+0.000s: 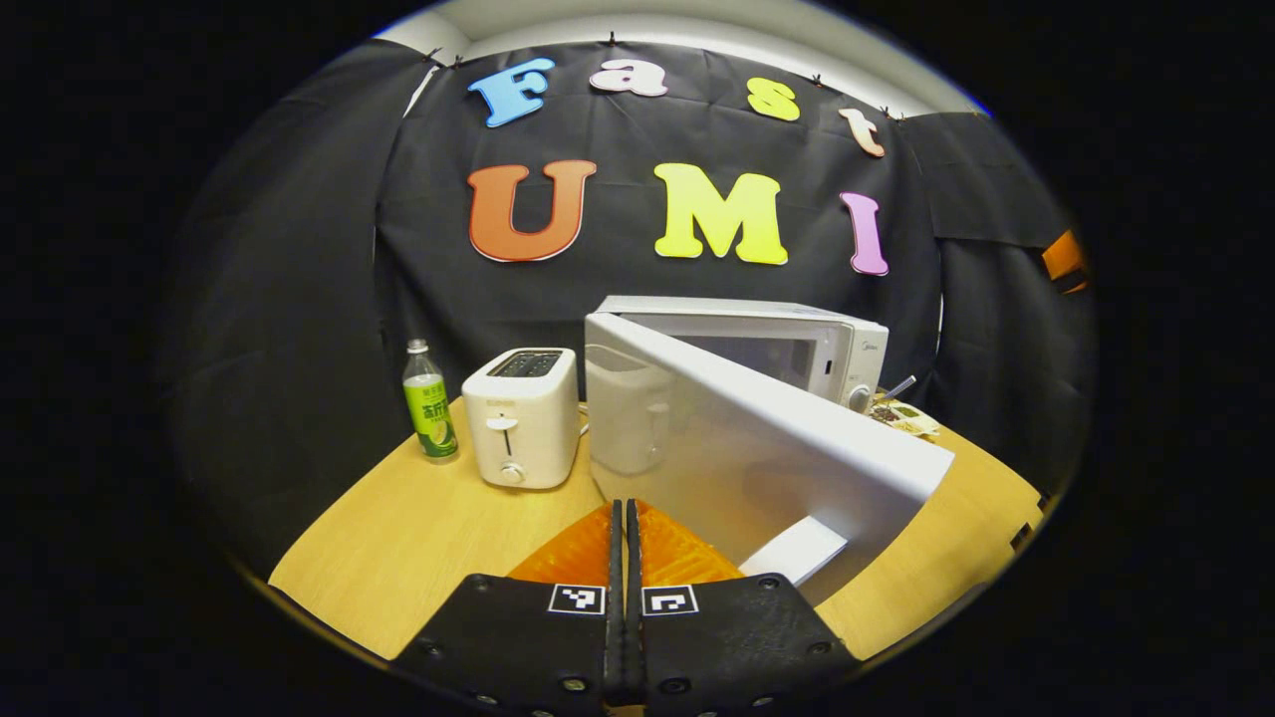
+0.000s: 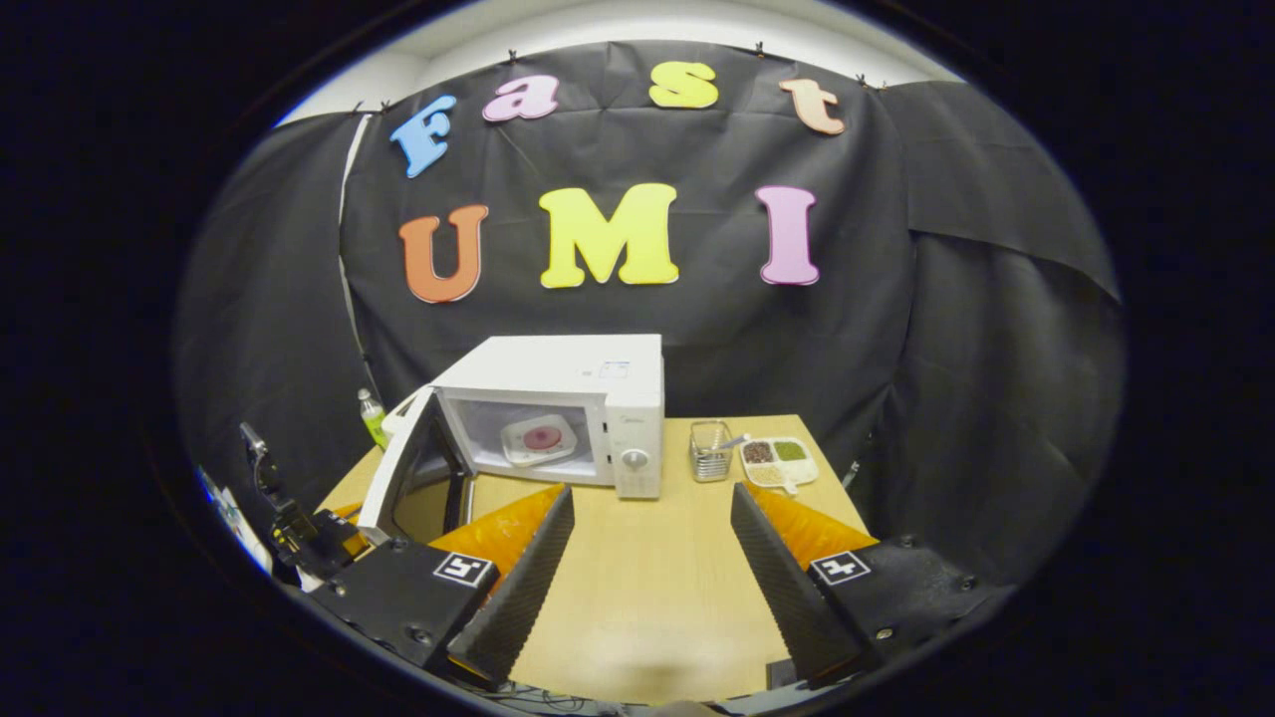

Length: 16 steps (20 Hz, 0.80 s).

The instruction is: Open the microwave oven with the left hand, put the food in, and close the microwave oven.

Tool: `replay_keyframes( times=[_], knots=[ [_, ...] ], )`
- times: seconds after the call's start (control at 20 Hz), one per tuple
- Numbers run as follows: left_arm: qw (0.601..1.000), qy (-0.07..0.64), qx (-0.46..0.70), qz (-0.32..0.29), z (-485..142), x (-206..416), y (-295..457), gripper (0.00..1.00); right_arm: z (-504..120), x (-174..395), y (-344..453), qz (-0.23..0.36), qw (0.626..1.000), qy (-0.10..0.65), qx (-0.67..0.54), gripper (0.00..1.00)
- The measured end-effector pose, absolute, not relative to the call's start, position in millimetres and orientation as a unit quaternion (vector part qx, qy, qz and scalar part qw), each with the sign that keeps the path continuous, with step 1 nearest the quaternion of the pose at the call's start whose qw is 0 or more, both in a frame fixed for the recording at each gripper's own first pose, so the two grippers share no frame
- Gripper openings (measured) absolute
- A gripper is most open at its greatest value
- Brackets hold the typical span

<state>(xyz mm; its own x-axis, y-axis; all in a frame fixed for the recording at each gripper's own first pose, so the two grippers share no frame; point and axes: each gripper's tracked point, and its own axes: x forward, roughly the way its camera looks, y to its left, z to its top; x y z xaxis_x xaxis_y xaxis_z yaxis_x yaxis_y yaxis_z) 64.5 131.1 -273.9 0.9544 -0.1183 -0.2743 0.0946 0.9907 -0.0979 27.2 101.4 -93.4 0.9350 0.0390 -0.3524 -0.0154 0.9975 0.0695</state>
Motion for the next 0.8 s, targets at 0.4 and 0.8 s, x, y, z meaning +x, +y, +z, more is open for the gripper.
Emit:
replay_keyframes(
  times=[0.4,0.8],
  knots=[
    [0.983,0.135,-0.032,-0.122,-266.1,105.0,46.7,0.00,-105.9,47.8,57.8,-0.014,0.980,0.193,0.041,1.00],
    [0.974,0.140,-0.043,-0.172,-261.0,157.1,-33.3,0.00,-114.8,66.7,14.2,-0.043,0.978,0.196,0.054,1.00]
  ],
)
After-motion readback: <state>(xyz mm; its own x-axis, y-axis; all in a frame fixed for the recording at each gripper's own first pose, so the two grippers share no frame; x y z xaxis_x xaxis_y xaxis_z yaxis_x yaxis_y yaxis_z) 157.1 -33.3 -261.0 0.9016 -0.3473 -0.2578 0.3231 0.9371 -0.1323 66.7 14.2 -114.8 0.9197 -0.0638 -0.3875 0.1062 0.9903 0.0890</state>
